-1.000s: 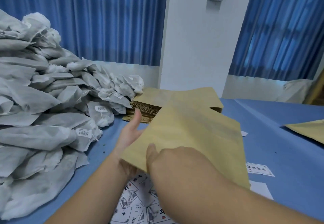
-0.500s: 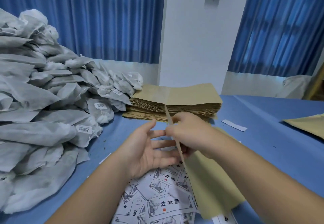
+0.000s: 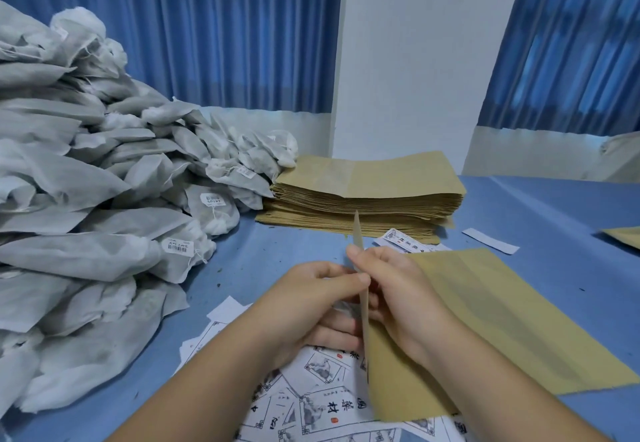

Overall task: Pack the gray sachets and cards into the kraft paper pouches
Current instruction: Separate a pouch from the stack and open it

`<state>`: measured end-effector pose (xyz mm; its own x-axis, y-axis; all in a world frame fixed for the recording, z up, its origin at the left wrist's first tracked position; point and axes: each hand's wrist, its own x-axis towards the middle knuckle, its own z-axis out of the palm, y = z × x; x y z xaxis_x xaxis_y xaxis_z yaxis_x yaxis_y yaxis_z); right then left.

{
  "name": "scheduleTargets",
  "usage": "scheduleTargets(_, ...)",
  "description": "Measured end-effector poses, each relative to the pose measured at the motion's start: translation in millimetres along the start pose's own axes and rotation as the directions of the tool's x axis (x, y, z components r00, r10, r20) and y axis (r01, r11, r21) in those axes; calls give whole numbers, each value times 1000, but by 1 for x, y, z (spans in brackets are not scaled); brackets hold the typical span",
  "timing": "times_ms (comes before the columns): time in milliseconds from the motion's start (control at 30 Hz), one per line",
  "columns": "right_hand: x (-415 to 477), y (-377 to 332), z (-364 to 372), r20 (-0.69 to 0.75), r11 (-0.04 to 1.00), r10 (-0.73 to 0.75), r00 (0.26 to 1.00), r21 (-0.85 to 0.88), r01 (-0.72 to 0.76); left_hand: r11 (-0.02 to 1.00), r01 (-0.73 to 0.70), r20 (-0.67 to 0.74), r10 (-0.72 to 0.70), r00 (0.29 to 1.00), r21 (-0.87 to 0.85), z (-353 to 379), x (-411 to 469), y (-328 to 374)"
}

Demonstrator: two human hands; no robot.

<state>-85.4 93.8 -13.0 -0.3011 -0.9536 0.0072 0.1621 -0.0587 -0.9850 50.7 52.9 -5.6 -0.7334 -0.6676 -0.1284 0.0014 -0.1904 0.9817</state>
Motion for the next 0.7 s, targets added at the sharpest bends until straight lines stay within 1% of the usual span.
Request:
scheduleTargets(100,-1,-1,-4,30,999,-27,999,23,27,999,-24,22,25,999,-31,0,-2,1)
scheduleTargets(400,-1,-5,-11,95,995,-38,995,98,28,994,-19,78,28,997,-107,-1,-6,1)
scheduleTargets(500,-1,-6,-12,109,993,-27,994,118,15,993,-39,72,48,996,-116,0,-6,1)
scheduleTargets(600,-1,-8,-14,95,997,-17,995,77,10,993,-61,36,65,997,-105,6,-7,0)
scheduleTargets(700,-1,-10,-13,35,999,-40,999,-11,41,994,-102,-17,102,995,-31,15,-7,-2)
